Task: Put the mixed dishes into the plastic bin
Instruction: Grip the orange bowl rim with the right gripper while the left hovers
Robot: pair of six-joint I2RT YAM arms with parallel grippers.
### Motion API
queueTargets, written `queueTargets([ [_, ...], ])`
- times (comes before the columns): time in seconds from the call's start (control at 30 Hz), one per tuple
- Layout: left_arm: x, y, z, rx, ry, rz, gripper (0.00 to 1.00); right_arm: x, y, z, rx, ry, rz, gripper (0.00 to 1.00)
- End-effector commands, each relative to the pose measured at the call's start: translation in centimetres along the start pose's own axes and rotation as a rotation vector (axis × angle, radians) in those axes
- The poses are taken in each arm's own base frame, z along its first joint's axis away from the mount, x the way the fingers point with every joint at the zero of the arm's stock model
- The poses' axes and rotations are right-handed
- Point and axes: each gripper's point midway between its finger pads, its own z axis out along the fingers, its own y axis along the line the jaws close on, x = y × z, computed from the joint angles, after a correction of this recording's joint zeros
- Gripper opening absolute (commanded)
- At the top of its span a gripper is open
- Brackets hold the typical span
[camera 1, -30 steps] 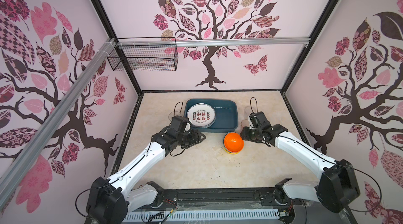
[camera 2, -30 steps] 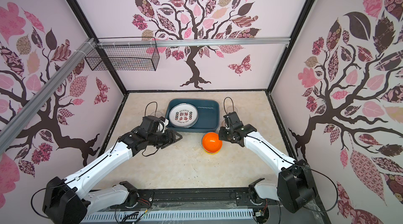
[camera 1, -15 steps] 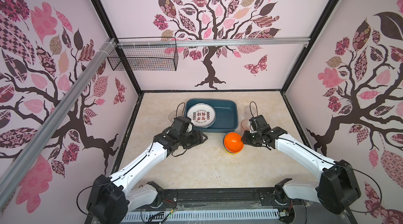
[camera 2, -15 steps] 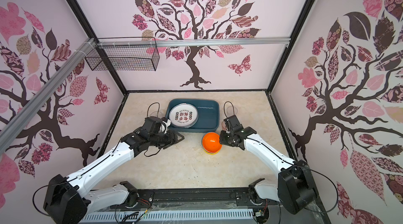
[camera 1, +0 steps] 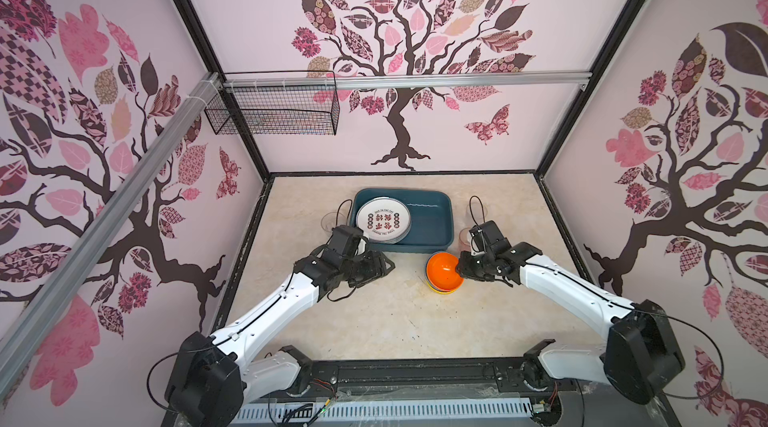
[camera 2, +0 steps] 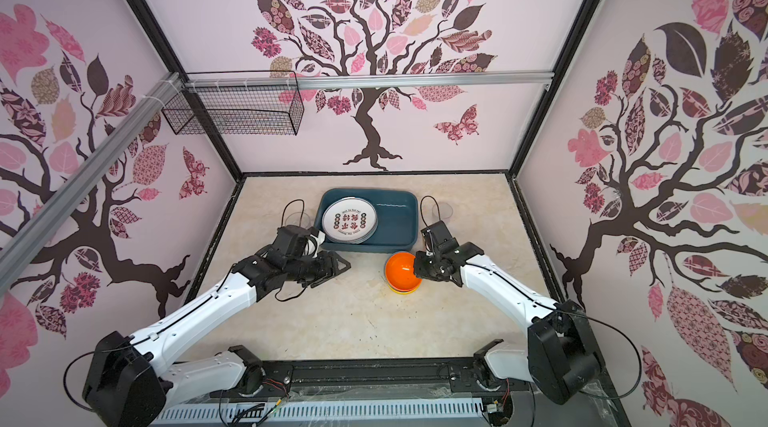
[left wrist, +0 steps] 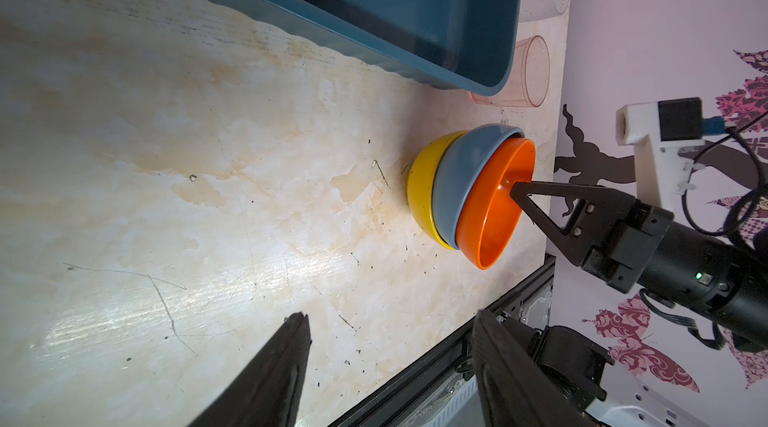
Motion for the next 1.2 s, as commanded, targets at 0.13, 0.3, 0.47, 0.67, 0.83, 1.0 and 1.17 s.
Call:
queueTargets([
  [0.13,0.5,0.2,0.0,0.012,-0.001,-0.001,0.65,0.1,-0.1,0.2,0.030,0.000,-0.025,0.19],
  [0.3,0.6,0.4,0.0,0.010,-0.002,-0.008,0.65,-0.3,0.0,-0.4,0.033,-0.017,-0.042,0.12],
  [0.47,0.6,0.3,-0.2,0.014,-0.005,-0.010,0.65,-0.7,0.3,-1.1,0.028,-0.034,-0.058,0.07],
  [0.67,0.6,0.1,-0.4,0.021,-0.009,-0.001,0.66,-1.2,0.5,-2.1,0.030,-0.053,-0.080,0.04],
  [0.83,0.4,-0.1,-0.9,0.028,-0.022,0.008,0.66,-1.7,1.0,-3.3,0.028,-0.065,-0.108,0.02],
  [1.0,0.3,-0.5,-1.2,0.027,-0.026,0.019,0.66,-2.6,2.2,-4.6,0.002,-0.080,-0.131,0.01],
  [1.17,-0.4,-0.7,-1.8,0.010,-0.057,0.029,0.66,-4.3,3.3,-5.7,-0.007,-0.119,-0.152,0.01],
])
